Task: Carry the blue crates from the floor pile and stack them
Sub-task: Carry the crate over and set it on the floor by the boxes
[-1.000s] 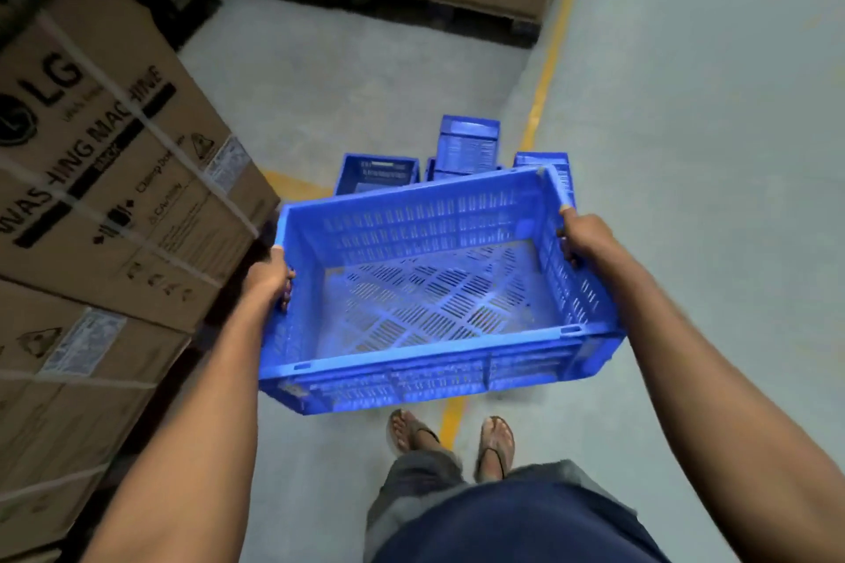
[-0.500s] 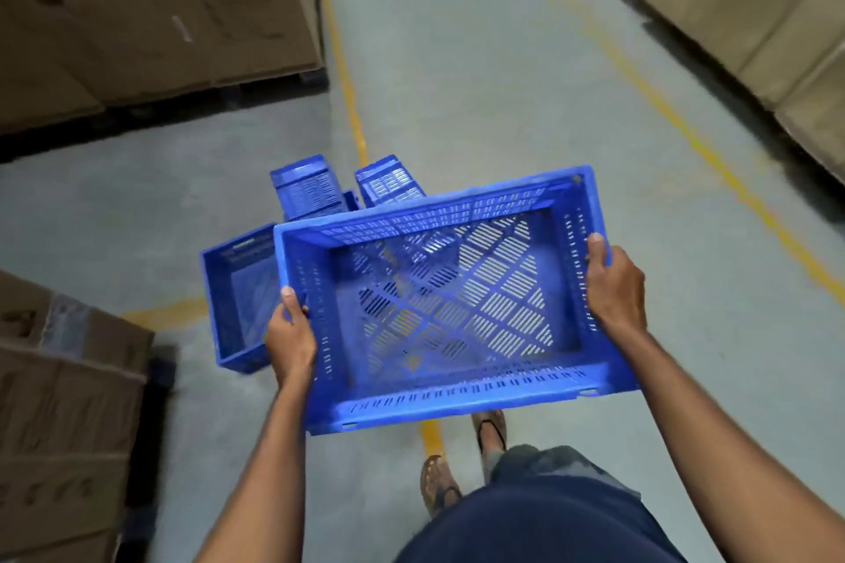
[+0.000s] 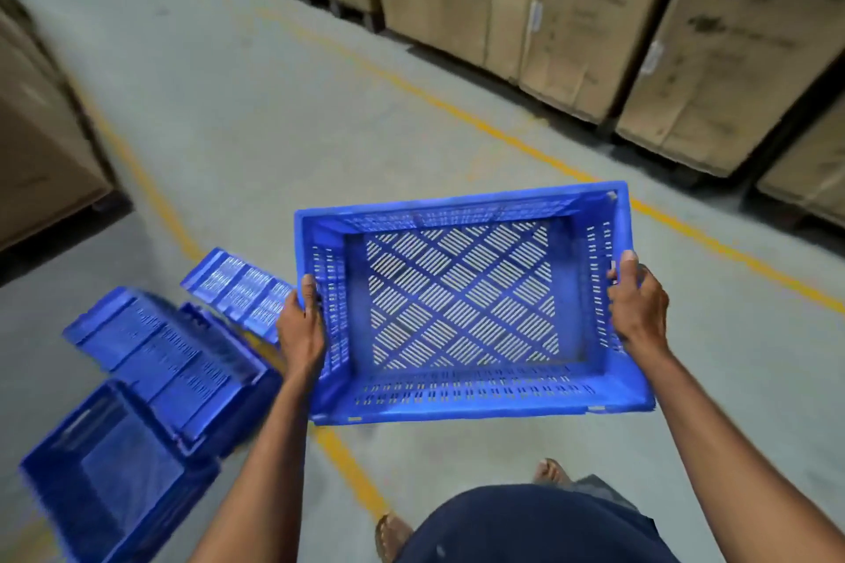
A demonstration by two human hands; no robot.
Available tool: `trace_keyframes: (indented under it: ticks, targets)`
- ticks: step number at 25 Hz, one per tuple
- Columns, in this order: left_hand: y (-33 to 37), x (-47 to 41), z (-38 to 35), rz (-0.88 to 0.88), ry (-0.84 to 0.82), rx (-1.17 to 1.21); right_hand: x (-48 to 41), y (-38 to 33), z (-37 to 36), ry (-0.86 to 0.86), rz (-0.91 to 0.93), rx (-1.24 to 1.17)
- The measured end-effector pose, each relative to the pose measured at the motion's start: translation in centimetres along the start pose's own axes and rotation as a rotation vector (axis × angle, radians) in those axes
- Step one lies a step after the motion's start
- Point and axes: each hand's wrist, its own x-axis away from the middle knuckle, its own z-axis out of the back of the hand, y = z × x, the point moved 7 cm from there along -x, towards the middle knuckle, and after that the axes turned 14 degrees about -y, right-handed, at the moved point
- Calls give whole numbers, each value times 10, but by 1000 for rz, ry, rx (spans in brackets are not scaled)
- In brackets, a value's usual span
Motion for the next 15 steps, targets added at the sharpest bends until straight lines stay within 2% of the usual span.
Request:
trace_keyframes:
  ticks: [4,7,12,15]
  targets:
    - [78,-39,-118,-62,-145,28,-61,33,94,116,-85,-46]
    - [124,-82,-195,-51,-278,56,-113,53,149,131,-186,-78]
    - [210,-159,-311,29,-503,97,-202,71,190,52,-337,-355]
    - [249,-214,-383,72,-662,102,-256,81,199,-12,-446,-424]
